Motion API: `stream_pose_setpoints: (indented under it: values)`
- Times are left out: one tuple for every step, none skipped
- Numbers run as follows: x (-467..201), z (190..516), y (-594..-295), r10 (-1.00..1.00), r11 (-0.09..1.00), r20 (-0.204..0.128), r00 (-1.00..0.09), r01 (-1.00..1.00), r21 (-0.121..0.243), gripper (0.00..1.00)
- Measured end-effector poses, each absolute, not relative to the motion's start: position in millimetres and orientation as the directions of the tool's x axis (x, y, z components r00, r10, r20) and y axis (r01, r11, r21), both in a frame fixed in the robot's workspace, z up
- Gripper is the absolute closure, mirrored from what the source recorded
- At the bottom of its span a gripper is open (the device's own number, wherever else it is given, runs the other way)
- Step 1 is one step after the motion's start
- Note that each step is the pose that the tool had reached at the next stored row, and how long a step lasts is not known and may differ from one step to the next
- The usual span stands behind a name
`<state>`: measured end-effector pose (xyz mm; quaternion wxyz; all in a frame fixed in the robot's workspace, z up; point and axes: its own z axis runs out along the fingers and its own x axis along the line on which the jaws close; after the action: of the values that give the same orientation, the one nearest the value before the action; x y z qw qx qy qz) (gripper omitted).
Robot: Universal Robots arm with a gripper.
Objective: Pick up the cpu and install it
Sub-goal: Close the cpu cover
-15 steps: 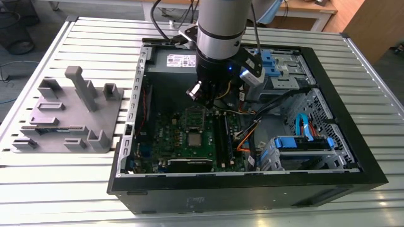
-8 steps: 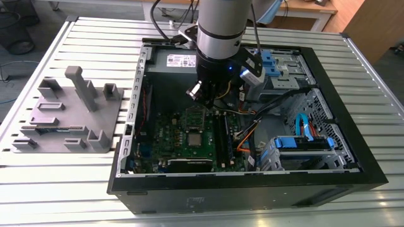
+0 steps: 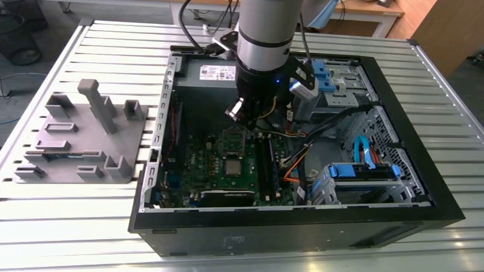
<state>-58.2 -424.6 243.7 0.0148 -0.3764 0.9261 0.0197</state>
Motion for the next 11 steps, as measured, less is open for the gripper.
stream_pose_setpoints:
  values:
    - [-58.1, 243.6, -424.6, -0.706, 0.707, -0.042, -0.707, -0.707, 0.025, 0.89]
    - [-58.1, 243.6, -424.6, -0.715, 0.697, -0.042, -0.698, -0.716, 0.025, 0.89]
    - [-58.2, 243.5, -424.6, -0.724, 0.688, -0.042, -0.689, -0.725, 0.025, 0.89]
    - [-58.1, 243.5, -424.6, -0.731, 0.680, -0.042, -0.681, -0.733, 0.025, 0.89]
    - [-58.1, 243.5, -424.6, -0.739, 0.672, -0.042, -0.673, -0.740, 0.025, 0.89]
    - [-58.1, 243.4, -424.7, -0.745, 0.665, -0.043, -0.666, -0.746, 0.025, 0.89]
    - [-58.1, 243.4, -424.7, -0.750, 0.659, -0.043, -0.660, -0.751, 0.025, 0.89]
    - [-58.1, 243.5, -424.8, -0.755, 0.654, -0.043, -0.655, -0.756, 0.025, 0.89]
    - [-58.1, 243.5, -424.9, -0.759, 0.650, -0.042, -0.650, -0.760, 0.025, 0.89]
    - [-58.1, 243.5, -425.0, -0.762, 0.646, -0.043, -0.646, -0.763, 0.025, 0.89]
    - [-58.1, 243.5, -425.0, -0.765, 0.642, -0.043, -0.642, -0.766, 0.025, 0.89]
